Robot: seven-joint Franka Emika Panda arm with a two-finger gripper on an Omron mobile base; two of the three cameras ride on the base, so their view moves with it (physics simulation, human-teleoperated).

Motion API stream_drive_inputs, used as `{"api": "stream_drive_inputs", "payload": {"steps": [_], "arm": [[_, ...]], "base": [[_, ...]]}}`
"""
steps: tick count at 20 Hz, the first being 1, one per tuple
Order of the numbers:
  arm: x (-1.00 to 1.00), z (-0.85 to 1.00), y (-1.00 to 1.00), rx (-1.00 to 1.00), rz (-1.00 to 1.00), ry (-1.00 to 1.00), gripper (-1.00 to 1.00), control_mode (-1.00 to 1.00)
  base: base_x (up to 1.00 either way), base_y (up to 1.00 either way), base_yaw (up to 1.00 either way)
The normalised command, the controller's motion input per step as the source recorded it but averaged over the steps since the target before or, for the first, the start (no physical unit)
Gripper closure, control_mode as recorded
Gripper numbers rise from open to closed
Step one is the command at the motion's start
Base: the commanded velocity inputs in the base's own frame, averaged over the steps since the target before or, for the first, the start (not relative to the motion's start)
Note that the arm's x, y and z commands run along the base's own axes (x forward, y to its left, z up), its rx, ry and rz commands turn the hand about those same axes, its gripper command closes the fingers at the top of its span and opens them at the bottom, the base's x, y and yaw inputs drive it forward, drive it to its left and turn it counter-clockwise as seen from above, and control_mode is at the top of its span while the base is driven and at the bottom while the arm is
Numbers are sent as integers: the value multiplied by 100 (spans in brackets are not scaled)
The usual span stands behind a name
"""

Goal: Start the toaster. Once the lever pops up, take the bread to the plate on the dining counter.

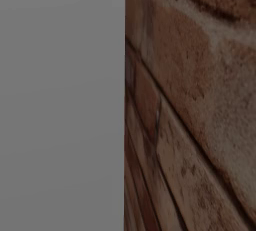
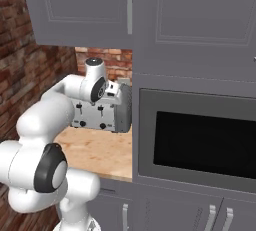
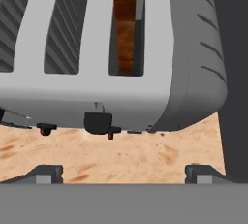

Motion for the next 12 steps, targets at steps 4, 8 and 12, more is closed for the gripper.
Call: {"api": "stream_drive_inputs", "payload": {"steps": [4, 8, 12], "arm": [[6, -7, 0, 0, 0, -1, -100, -100], [0, -27, 0, 0, 0, -7, -100, -100], [0, -37, 0, 0, 0, -6, -100, -100]], "base": [[0, 0, 0], [0, 0, 0], [0, 0, 0]]}}
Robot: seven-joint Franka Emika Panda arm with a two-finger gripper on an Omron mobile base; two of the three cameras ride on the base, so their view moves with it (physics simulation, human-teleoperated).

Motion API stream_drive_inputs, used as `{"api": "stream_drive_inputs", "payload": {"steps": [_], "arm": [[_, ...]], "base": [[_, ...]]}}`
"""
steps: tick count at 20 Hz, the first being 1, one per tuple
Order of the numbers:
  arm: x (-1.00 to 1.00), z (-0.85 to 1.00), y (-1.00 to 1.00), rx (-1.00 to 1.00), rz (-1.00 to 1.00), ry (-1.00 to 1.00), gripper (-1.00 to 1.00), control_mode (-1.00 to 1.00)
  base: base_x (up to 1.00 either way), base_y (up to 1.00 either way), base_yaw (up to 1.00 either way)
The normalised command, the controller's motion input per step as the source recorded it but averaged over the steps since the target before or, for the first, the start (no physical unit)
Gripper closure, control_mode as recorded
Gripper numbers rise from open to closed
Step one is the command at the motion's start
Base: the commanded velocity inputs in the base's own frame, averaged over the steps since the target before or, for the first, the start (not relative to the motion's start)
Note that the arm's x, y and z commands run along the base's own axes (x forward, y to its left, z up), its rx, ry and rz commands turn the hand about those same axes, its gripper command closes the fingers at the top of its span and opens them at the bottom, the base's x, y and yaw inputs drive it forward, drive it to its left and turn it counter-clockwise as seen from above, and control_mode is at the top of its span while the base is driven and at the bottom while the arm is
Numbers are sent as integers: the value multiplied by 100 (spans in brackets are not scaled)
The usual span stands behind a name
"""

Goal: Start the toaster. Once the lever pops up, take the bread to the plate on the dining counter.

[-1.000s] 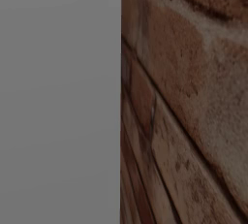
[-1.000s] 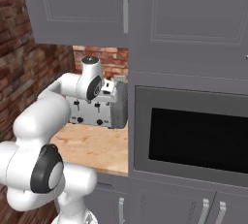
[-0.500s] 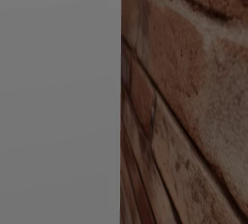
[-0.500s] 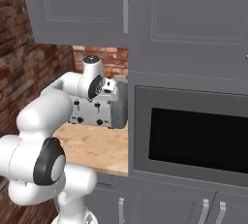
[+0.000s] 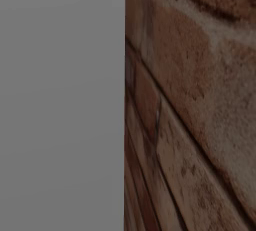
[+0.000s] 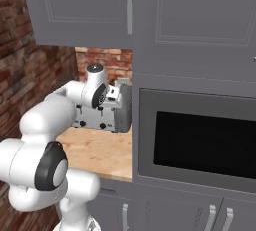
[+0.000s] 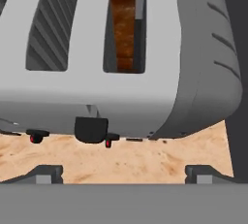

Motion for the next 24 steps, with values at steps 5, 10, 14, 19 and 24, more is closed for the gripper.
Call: {"api": "stream_drive_inputs", "payload": {"steps": [5, 10, 14, 19, 24], "arm": [[1, -17, 0, 0, 0, -7, -100, -100], [10, 0, -1, 0, 0, -1, -100, -100], [14, 0, -10, 1, 0, 0, -100, -100], [11, 0, -19, 1, 0, 0, -100, -100], [11, 0, -2, 0, 0, 0, -100, -100]], "base": [[0, 0, 0], [0, 0, 0], [0, 0, 0], [0, 0, 0], [0, 0, 0]]}}
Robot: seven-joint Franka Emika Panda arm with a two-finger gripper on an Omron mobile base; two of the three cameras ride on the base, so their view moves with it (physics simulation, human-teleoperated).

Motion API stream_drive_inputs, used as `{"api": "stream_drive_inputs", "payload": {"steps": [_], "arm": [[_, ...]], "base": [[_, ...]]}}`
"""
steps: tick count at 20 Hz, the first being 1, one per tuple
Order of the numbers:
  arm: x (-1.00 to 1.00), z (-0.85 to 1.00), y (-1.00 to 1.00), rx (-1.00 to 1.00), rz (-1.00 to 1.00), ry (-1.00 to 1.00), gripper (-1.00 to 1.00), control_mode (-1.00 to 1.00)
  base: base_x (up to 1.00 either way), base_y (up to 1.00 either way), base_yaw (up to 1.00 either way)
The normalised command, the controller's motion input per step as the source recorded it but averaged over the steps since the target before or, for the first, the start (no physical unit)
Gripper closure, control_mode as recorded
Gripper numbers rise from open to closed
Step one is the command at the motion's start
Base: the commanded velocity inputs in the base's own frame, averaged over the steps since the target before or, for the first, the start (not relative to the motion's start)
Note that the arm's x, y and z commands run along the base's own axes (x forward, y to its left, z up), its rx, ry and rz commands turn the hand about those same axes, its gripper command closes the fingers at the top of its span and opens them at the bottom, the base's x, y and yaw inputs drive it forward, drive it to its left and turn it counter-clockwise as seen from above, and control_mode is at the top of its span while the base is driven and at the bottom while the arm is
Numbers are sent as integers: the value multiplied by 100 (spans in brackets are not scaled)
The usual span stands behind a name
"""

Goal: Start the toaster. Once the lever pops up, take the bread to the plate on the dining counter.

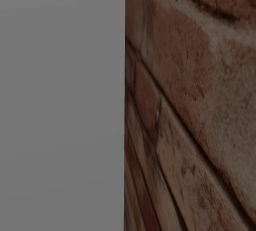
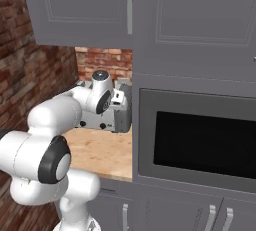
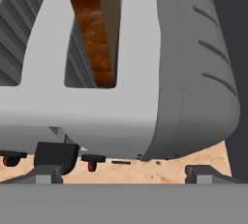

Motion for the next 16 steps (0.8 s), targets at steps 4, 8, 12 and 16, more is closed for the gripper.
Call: {"api": "stream_drive_inputs", "payload": {"steps": [4, 8, 12, 16], "arm": [[11, 0, 0, 0, 0, 0, -100, -100], [9, 0, 0, 0, 0, 0, -100, -100], [6, -2, 0, 0, 0, 0, -100, -100], [3, -1, 0, 0, 0, 0, -100, -100]], "base": [[0, 0, 0], [0, 0, 0], [0, 0, 0], [0, 0, 0]]}}
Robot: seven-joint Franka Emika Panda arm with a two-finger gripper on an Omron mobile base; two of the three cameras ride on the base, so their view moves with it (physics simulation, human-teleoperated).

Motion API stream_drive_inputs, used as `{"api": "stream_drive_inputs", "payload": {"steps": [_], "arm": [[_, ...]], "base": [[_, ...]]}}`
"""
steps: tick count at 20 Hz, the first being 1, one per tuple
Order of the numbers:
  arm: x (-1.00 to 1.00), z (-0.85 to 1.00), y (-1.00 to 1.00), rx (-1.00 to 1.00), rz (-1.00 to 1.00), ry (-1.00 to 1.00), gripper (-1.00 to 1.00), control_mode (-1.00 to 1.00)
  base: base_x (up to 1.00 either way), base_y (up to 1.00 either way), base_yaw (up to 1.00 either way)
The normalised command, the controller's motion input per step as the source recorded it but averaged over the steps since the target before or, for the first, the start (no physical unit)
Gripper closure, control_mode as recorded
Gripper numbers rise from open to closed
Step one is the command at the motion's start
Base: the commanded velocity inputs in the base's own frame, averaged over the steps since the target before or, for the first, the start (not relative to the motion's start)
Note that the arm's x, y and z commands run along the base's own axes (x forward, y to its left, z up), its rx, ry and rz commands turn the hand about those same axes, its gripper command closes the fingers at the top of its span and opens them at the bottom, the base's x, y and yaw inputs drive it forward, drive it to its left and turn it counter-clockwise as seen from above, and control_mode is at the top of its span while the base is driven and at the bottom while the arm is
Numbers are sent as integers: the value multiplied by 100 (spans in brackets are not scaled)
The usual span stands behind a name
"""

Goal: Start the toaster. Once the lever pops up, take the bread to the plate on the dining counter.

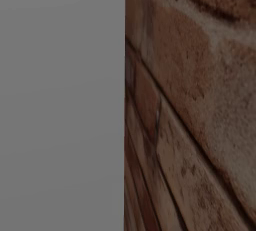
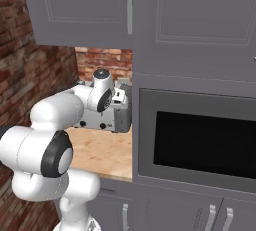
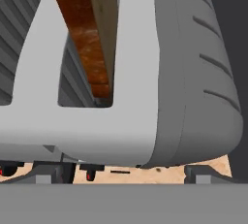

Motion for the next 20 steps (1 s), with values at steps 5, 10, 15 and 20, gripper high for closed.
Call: {"api": "stream_drive_inputs", "payload": {"steps": [5, 10, 15, 20], "arm": [[0, 0, 0, 0, 0, 0, -100, -100], [-2, 0, 0, 0, 0, 0, -100, -100], [-2, 0, 0, 0, 0, 0, -100, -100], [0, 0, 0, 0, 0, 0, -100, -100]], "base": [[0, 0, 0], [0, 0, 0], [0, 0, 0], [0, 0, 0]]}}
